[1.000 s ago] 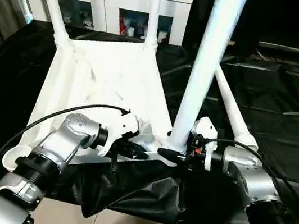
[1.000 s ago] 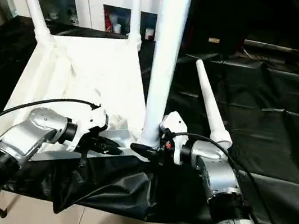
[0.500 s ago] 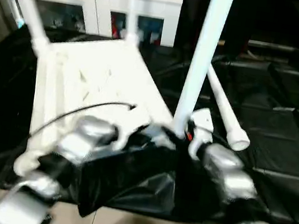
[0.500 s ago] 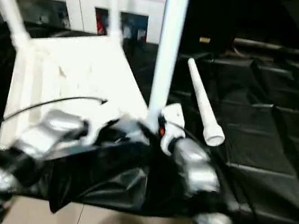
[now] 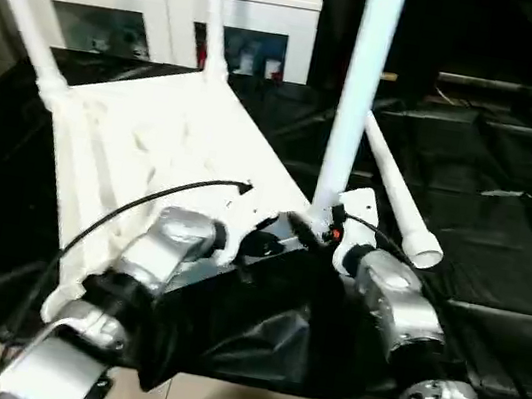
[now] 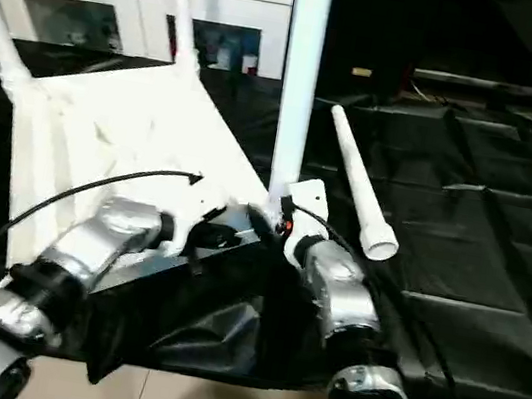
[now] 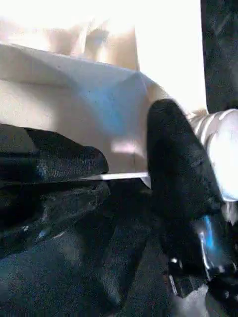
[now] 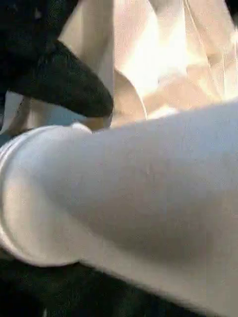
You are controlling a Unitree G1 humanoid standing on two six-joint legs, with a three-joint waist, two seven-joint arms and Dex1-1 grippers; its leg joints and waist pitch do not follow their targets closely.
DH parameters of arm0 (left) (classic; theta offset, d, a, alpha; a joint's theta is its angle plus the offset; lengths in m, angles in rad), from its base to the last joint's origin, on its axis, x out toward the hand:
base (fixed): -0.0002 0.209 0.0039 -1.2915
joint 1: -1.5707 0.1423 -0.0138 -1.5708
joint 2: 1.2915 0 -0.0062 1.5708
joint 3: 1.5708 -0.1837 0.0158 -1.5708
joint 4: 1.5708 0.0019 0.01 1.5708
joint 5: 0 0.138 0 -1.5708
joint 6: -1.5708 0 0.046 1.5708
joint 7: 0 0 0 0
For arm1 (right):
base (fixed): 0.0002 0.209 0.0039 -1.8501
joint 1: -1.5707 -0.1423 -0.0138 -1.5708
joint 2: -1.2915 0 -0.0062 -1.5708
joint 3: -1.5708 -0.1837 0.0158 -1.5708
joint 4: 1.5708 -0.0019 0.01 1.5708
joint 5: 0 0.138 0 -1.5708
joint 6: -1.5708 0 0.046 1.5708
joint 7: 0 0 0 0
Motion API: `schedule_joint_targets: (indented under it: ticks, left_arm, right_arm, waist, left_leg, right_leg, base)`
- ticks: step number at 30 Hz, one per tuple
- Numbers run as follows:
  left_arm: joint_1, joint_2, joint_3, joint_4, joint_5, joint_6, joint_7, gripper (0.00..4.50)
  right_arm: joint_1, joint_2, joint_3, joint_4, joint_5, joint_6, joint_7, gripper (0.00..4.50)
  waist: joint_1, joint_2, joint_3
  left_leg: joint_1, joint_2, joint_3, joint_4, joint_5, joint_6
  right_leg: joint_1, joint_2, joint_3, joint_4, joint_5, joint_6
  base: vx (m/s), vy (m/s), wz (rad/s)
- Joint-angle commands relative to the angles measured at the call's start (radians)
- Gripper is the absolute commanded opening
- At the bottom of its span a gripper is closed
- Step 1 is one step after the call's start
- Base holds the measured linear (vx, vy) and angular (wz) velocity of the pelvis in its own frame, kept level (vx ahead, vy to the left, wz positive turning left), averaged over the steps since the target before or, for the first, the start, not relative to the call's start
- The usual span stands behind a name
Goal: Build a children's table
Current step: Rotate leg to tighten
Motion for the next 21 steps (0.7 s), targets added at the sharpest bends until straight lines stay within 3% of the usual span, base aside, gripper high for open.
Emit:
schedule_joint_targets:
  ticks: [1,4,7,12,13,21]
  left_arm:
    - [0.023,0.016,-0.036,-0.065,-0.064,-0.057,-0.139,0.00]
    - [0.031,0.047,-0.042,-0.076,-0.065,-0.056,-0.190,0.00]
    - [0.042,0.093,-0.051,-0.095,-0.065,-0.056,-0.266,0.00]
    - [0.060,0.160,-0.064,-0.134,-0.084,-0.040,-0.365,0.00]
    - [0.061,0.163,-0.064,-0.133,-0.083,-0.041,-0.371,0.00]
    - [0.059,0.153,-0.058,-0.130,-0.085,-0.040,-0.367,0.00]
  right_arm:
    - [0.037,-0.031,0.062,-0.066,0.027,0.023,0.175,3.98]
    - [0.062,-0.079,0.084,-0.121,0.036,0.044,0.269,3.98]
    - [0.088,-0.142,0.105,-0.184,0.049,0.073,0.385,3.98]
    - [0.102,-0.226,0.129,-0.242,0.067,0.110,0.520,3.98]
    - [0.099,-0.230,0.128,-0.244,0.070,0.117,0.530,3.81]
    - [0.101,-0.220,0.135,-0.266,0.079,0.151,0.537,3.10]
  waist:
    - [0.008,-0.014,-0.071]
    - [0.015,-0.011,-0.074]
    - [0.019,-0.011,-0.076]
    - [0.021,-0.010,-0.068]
    - [0.023,-0.008,-0.068]
    - [0.026,-0.011,-0.071]
  left_leg:
    - [-0.005,0.014,0.001,-0.059,-0.168,0.096]
    - [-0.006,0.020,0.005,-0.053,-0.106,0.130]
    - [-0.005,0.021,0.004,-0.050,-0.099,0.137]
    - [-0.002,0.024,0.006,-0.055,-0.166,0.112]
    - [0.000,0.023,0.006,-0.055,-0.171,0.108]
    - [-0.002,0.021,0.005,-0.053,-0.139,0.093]
  right_leg:
    - [0.059,-0.051,0.045,-0.078,-0.255,-0.187]
    - [0.056,-0.045,0.044,-0.059,-0.109,-0.242]
    - [0.060,-0.045,0.043,-0.052,-0.066,-0.258]
    - [0.055,-0.048,0.045,-0.060,-0.141,-0.255]
    - [0.055,-0.048,0.046,-0.062,-0.154,-0.253]
    - [0.058,-0.048,0.046,-0.060,-0.148,-0.242]
  base:
    - [0.000,0.000,0.00]
    - [0.000,0.000,0.00]
    - [0.000,0.000,0.00]
    - [0.000,0.000,0.00]
    - [0.000,0.000,0.00]
    - [0.000,0.000,0.00]
